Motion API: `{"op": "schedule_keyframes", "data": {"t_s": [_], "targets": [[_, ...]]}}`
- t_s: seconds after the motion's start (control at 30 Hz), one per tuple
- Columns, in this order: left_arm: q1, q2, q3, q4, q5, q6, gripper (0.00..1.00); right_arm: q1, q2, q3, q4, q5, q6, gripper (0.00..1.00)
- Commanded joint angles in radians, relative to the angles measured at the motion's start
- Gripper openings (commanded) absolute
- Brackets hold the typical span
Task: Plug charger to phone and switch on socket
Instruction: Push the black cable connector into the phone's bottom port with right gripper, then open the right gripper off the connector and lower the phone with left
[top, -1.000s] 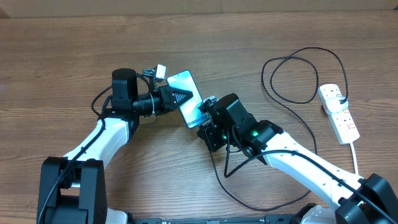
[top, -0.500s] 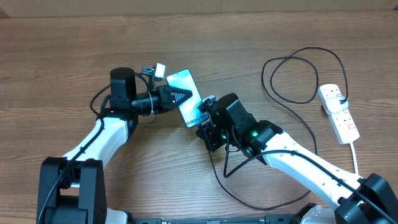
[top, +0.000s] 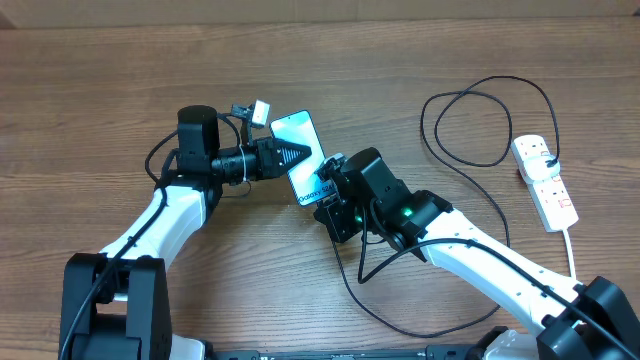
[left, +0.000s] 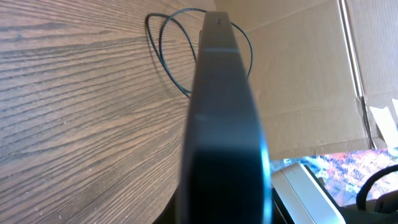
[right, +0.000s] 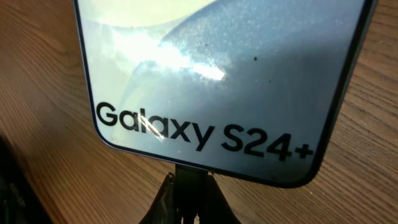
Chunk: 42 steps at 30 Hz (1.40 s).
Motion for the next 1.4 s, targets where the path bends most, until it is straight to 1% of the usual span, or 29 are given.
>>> {"op": "schedule_keyframes", "data": {"t_s": [0.0,0.13,0.23,0.27,0.3,0.33,0.37,0.4,0.43,0.47,0.6,0.67,0.7,0.8,0.87,0.9,1.03,1.07,1.1,1.17,1.27,1.37], "targets": [[-0.061,-0.004,-0.02,-0.033,0.144,0.037,0.04,-0.002,-0.016,0.128,0.079,0.021,0.005,0.04],[-0.071,-0.004,-0.025,-0.034,0.144,0.037,0.05,-0.002,-0.016,0.143,0.076,0.021,0.016,0.04],[-0.072,-0.004,-0.026,-0.044,0.14,0.037,0.05,-0.002,-0.016,0.143,0.025,0.021,0.02,0.04],[-0.07,-0.004,-0.026,-0.045,0.131,0.037,0.04,-0.002,-0.016,0.143,0.006,0.02,0.027,0.08],[-0.068,-0.004,-0.026,-0.045,0.111,0.034,0.04,-0.002,-0.016,0.143,-0.014,0.01,0.028,0.18],[-0.066,-0.004,-0.026,-0.048,0.08,0.024,0.04,-0.002,-0.016,0.143,-0.03,0.0,0.028,0.25],[-0.064,-0.004,-0.025,-0.048,0.049,0.005,0.05,-0.002,-0.016,0.143,-0.046,-0.011,0.027,0.29],[-0.064,-0.004,-0.026,-0.048,0.017,-0.018,0.04,-0.002,-0.017,0.143,-0.062,-0.013,0.027,0.37],[-0.064,-0.004,-0.025,-0.047,-0.03,-0.056,0.04,-0.002,-0.02,0.143,-0.084,-0.013,0.027,0.42],[-0.064,-0.004,-0.025,-0.047,-0.047,-0.068,0.04,-0.002,-0.021,0.143,-0.091,-0.013,0.027,0.43],[-0.066,-0.004,-0.025,-0.049,-0.19,-0.165,0.04,-0.003,-0.053,0.143,-0.155,-0.002,0.027,0.52],[-0.071,-0.004,-0.025,-0.048,-0.254,-0.211,0.05,-0.007,-0.097,0.144,-0.199,0.053,0.027,0.61],[-0.078,-0.004,-0.021,-0.05,-0.252,-0.217,0.04,-0.013,-0.13,0.149,-0.236,0.095,0.028,0.68],[-0.109,-0.004,0.01,-0.114,-0.228,-0.218,0.04,-0.046,-0.216,0.17,-0.345,0.178,0.035,0.8],[-0.149,-0.004,0.06,-0.21,-0.241,-0.174,0.04,-0.081,-0.279,0.175,-0.407,0.227,0.066,0.86],[-0.173,-0.004,0.1,-0.285,-0.277,-0.138,0.04,-0.106,-0.315,0.175,-0.439,0.25,0.085,0.89],[-0.232,0.002,0.281,-0.605,-0.516,0.024,0.04,-0.191,-0.414,0.175,-0.517,0.268,0.111,0.96],[-0.233,0.009,0.32,-0.666,-0.554,0.055,0.04,-0.208,-0.43,0.175,-0.529,0.268,0.111,0.99],[-0.23,0.021,0.36,-0.722,-0.563,0.105,0.04,-0.221,-0.442,0.175,-0.537,0.268,0.111,1.0],[-0.211,0.049,0.404,-0.779,-0.526,0.193,0.04,-0.234,-0.453,0.175,-0.55,0.267,0.111,1.0],[-0.157,0.106,0.414,-0.805,-0.38,0.315,0.04,-0.234,-0.449,0.173,-0.56,0.259,0.111,1.0],[-0.089,0.188,0.414,-0.847,-0.216,0.462,0.04,-0.234,-0.438,0.173,-0.559,0.226,0.11,1.0]]}}
